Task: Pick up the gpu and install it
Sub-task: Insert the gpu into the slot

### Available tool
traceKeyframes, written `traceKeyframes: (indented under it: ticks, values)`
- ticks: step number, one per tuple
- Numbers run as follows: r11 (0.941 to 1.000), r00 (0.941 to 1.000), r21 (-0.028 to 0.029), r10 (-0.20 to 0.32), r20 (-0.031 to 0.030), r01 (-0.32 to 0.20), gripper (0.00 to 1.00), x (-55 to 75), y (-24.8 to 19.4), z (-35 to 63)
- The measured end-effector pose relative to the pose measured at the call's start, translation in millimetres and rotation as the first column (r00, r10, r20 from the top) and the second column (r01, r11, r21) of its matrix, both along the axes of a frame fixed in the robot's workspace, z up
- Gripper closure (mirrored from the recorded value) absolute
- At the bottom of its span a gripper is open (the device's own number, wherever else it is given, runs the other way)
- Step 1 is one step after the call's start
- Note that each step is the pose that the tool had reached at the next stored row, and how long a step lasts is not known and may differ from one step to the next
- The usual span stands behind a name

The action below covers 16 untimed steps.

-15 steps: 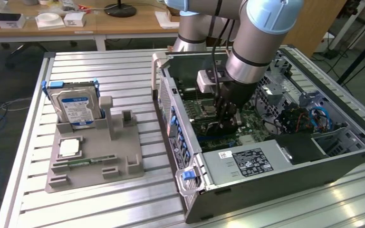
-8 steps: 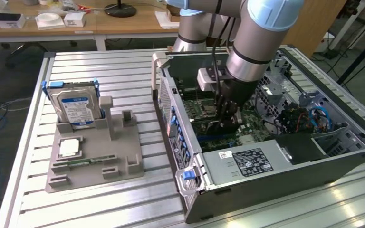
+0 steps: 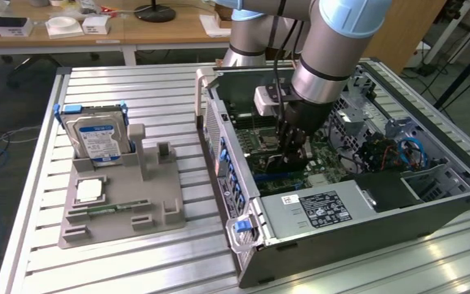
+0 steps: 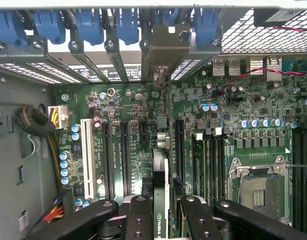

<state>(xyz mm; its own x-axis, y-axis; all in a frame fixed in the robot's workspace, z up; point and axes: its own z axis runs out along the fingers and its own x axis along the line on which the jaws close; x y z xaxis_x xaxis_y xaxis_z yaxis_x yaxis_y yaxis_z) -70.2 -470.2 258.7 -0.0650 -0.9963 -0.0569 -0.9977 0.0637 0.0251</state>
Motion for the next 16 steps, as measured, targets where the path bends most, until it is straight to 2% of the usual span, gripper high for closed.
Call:
traceKeyframes:
  ticks: [7, 8, 9, 10, 13, 16]
  values:
    - [1.0000, 1.0000, -0.0004, 0.000, -0.0002, 0.000, 0.74, 0.0, 0.0, 0.0]
    - [1.0000, 1.0000, -0.0069, 0.000, -0.0013, 0.000, 0.74, 0.0, 0.2, 0.0]
    - [0.9997, 1.0000, -0.0226, 0.000, -0.0040, 0.000, 0.74, -0.1, 0.3, -0.1]
    - [0.9994, 1.0000, -0.0341, 0.000, -0.0054, 0.000, 0.74, 0.0, 1.1, -0.1]
    - [0.9994, 1.0000, -0.0343, 0.000, -0.0051, 0.000, 0.74, 0.0, 3.1, -0.1]
    - [0.9995, 1.0000, -0.0312, 0.000, -0.0042, 0.000, 0.74, 0.0, 4.8, -0.1]
